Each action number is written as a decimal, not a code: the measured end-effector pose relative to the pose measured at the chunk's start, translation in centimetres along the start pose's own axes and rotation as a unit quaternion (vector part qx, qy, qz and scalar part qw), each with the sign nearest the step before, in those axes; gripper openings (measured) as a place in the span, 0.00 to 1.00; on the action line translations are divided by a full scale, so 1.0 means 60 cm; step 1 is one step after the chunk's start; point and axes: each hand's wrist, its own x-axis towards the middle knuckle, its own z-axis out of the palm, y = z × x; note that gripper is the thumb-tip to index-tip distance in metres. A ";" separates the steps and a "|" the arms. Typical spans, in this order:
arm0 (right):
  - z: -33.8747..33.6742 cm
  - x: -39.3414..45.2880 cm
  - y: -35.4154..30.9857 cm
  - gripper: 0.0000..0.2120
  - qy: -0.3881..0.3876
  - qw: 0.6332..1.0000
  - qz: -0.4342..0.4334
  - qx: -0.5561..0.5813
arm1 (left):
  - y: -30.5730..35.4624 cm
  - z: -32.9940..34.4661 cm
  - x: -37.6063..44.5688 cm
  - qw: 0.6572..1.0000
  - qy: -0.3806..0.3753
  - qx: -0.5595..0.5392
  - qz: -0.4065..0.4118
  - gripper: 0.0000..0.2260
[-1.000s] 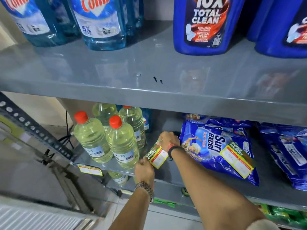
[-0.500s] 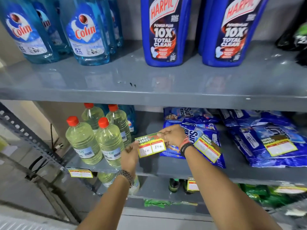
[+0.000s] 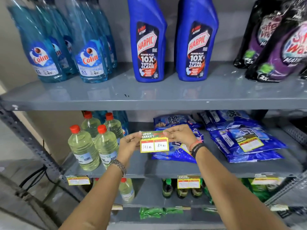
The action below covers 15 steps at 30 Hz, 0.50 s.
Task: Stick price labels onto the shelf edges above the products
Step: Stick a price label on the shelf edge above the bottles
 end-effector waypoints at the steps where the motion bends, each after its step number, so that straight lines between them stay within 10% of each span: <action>1: 0.005 -0.005 -0.006 0.13 -0.001 1.000 -0.003 0.016 | 0.008 -0.005 -0.007 1.000 0.008 -0.008 0.006 0.06; 15: 0.262 -0.070 -0.166 0.05 -0.106 0.982 -0.145 0.066 | 0.149 -0.254 -0.110 0.951 0.178 -0.028 0.252 0.04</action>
